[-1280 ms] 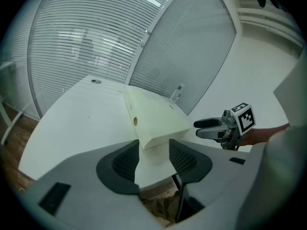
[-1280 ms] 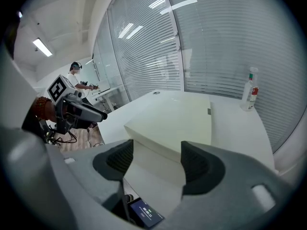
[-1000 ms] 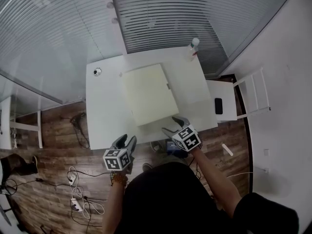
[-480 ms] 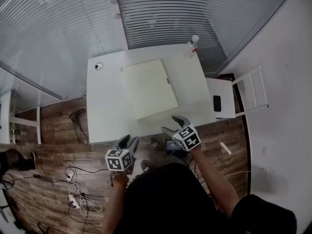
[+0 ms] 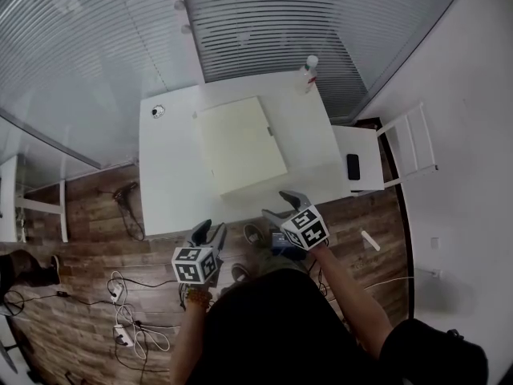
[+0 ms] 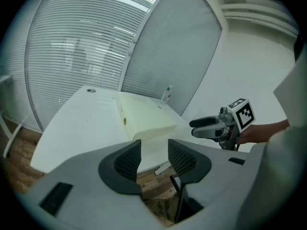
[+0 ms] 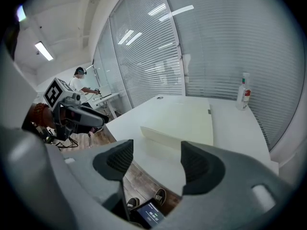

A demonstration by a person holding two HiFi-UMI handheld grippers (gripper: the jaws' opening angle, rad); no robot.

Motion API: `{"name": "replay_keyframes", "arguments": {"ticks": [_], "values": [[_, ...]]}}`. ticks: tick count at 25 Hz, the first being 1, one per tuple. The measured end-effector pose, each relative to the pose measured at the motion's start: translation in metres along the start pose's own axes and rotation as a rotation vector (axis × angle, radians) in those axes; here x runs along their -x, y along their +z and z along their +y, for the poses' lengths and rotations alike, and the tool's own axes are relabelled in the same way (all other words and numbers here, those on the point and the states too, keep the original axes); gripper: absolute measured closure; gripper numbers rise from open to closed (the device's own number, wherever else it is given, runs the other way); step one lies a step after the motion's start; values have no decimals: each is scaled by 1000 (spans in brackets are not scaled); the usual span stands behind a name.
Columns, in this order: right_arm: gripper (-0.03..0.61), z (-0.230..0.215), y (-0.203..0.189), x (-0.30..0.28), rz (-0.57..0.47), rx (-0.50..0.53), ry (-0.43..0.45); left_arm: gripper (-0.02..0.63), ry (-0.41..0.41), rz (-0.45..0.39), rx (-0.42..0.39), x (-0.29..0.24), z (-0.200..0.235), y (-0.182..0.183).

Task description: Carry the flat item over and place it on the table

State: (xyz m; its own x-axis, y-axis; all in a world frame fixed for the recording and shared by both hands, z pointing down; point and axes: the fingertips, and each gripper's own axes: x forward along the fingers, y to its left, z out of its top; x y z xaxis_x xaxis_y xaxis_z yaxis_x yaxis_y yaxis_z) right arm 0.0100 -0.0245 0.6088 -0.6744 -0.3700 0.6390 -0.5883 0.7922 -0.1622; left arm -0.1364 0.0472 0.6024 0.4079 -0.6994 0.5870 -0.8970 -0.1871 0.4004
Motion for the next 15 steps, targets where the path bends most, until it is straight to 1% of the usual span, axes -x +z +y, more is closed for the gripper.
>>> {"name": "replay_keyframes", "arguments": {"ticks": [3,7,11,13,15], "values": [[272,-2,6,3,-14,8,-3,428,3,-23,-26,-2,-6,12],[272,-1,14,9,-40,-3,9,428,-29,-43,-37,-5,-22,27],[272,4,26,15,-68,-1,22,428,-35,-60,-88,-6,-36,45],[273,6,34,15,-87,4,35,430,-41,-63,-100,-9,-38,53],[273,11,40,13,-102,-1,61,430,-54,-66,-96,-11,-40,56]]}}
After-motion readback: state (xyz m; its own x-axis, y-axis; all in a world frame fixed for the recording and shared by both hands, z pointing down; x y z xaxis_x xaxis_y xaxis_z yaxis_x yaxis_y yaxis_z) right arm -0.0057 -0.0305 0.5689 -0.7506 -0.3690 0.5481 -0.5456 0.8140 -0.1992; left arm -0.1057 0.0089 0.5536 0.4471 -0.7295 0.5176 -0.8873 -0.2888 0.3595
